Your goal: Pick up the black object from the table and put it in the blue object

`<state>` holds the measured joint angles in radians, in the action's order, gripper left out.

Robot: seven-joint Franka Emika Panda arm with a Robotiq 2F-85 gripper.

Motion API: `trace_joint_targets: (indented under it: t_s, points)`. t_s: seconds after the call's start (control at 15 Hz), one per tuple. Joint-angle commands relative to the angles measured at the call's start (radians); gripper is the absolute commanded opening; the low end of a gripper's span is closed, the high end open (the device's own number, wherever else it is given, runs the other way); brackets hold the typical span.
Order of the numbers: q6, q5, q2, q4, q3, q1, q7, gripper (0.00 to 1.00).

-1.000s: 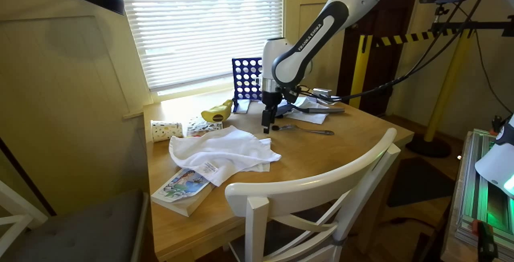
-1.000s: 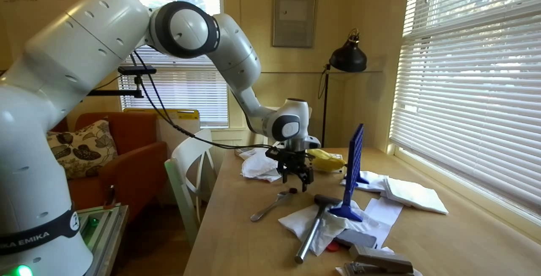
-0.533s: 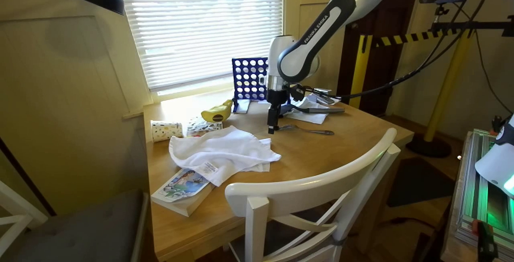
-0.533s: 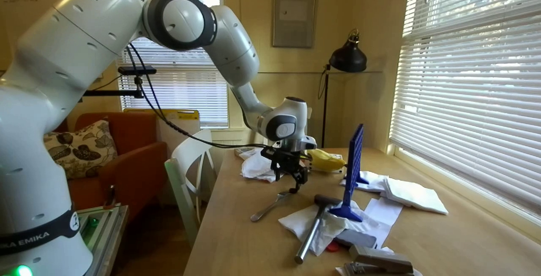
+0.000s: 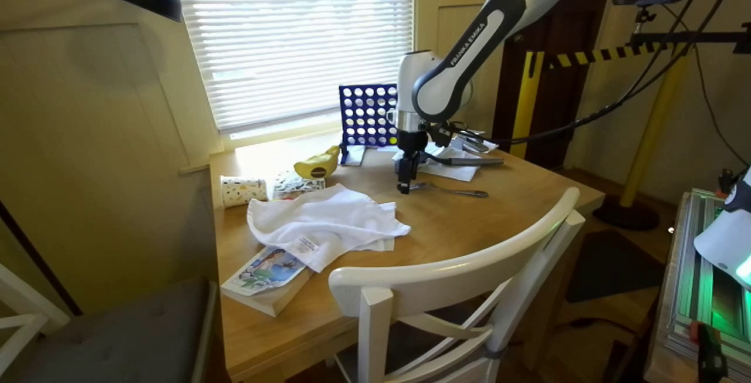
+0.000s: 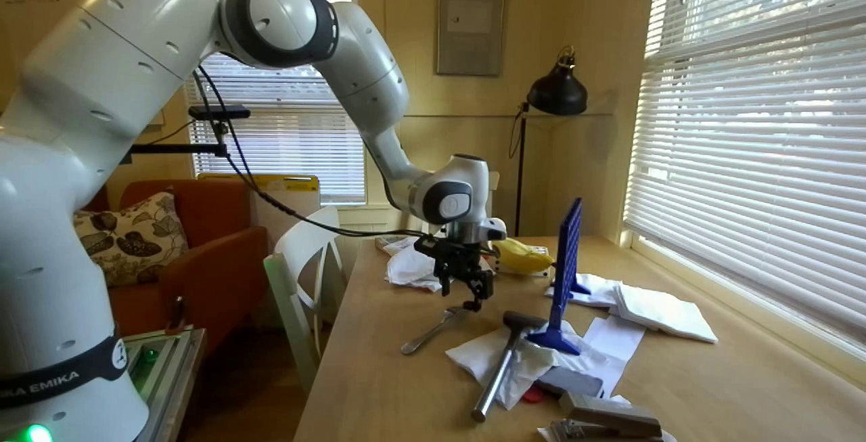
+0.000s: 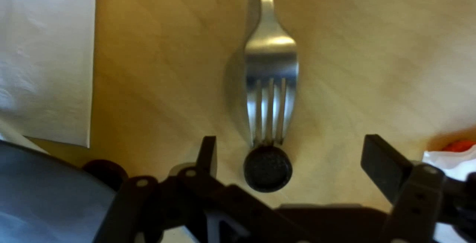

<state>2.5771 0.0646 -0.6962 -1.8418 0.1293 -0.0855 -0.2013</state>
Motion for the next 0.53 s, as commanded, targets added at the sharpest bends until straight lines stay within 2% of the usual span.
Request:
trace_joint_targets:
  t_s: [0.0, 0.47]
  points:
    - [0.012, 0.019, -0.012, 0.009, -0.014, -0.001, -0.006, 1.0]
    - [0.028, 0.033, -0.027, 0.031, -0.033, -0.011, 0.001, 1.0]
